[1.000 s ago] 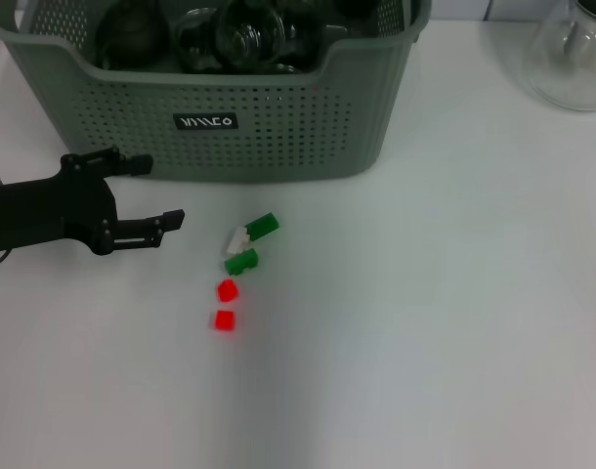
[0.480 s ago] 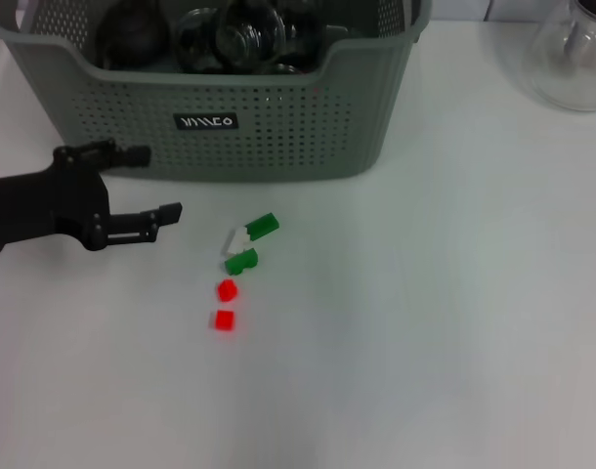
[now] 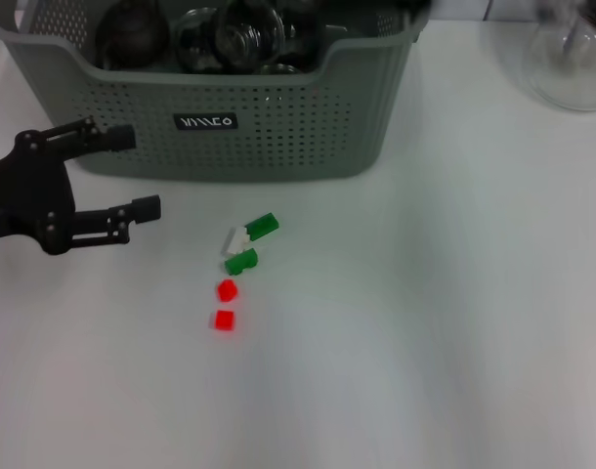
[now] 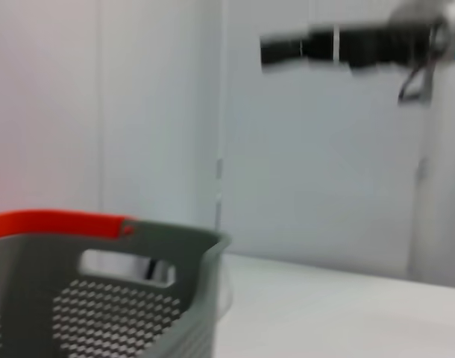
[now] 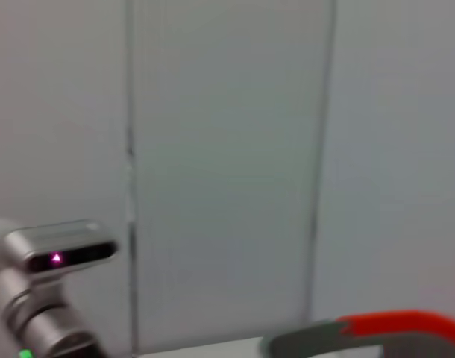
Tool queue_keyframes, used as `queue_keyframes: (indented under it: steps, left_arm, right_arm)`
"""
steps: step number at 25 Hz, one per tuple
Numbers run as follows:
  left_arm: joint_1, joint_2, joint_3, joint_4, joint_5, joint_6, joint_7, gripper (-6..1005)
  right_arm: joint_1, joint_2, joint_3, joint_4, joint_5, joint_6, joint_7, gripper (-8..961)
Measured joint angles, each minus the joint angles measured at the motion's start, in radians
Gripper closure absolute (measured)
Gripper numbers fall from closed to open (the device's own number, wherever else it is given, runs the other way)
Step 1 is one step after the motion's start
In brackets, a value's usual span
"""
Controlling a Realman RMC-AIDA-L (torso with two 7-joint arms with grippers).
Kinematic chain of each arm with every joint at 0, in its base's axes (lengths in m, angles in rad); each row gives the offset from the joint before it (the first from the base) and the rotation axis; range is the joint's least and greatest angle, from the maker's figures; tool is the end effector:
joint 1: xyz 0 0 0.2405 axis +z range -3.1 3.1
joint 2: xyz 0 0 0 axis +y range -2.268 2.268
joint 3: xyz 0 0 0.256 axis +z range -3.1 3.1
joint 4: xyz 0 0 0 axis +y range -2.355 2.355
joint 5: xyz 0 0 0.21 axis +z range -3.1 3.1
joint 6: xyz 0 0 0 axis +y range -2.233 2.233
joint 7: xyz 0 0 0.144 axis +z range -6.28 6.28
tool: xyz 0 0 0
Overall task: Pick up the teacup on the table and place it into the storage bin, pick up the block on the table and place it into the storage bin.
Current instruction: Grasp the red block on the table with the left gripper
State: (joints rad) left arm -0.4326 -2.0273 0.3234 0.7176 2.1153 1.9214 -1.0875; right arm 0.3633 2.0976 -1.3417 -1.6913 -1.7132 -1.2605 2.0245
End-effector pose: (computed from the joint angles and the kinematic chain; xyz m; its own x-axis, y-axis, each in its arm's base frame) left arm -0.2970 0.2765 0.0660 0.8020 0.0872 0.5910 0.2983 -0.9155 -0.2698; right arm 0.0638 0.3224 0.0531 0.8398 0.0026 -0.5428 -0.1987 -0.9291 -0.3118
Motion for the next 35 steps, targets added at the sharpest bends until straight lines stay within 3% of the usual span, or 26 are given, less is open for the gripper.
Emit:
queue_keyframes:
  steps: [5,11,14,17,20,23,30,35]
  left_arm:
    - [0.000,-0.035,0.109,0.162,0.045,0.027,-0.130,169]
    - [-0.013,-0.119,0.333,0.521,0.195,0.019,-0.333,170]
    - [-0.028,-0.140,0.461,0.643,0.268,0.015,-0.413,171]
    - [-0.044,-0.140,0.584,0.701,0.308,0.013,-0.475,171]
    - [-0.067,-0.143,0.761,0.781,0.398,0.009,-0.523,172]
    - [-0.079,-0.143,0.827,0.789,0.415,0.004,-0.550,172]
    - [-0.091,-0.146,1.200,0.794,0.515,-0.143,-0.760,223]
    - [-0.111,-0.147,1.323,0.780,0.531,-0.197,-0.833,222]
  right_arm:
    - [-0.056,-0.001,0.074,0.178,0.084,-0.193,-0.086,91]
    - [-0.021,-0.005,0.238,0.441,0.045,-0.352,-0.103,93]
    - [-0.008,-0.004,0.307,0.539,0.044,-0.392,-0.136,94]
    - [-0.005,-0.003,0.336,0.583,0.045,-0.412,-0.153,95]
    - [0.004,-0.002,0.338,0.610,0.045,-0.415,-0.157,96]
    - [0.026,-0.001,0.334,0.656,0.045,-0.415,-0.160,97]
    - [0.049,-0.001,0.334,0.689,0.022,-0.414,-0.198,97]
    - [0.053,-0.001,0.341,0.711,0.016,-0.410,-0.227,96]
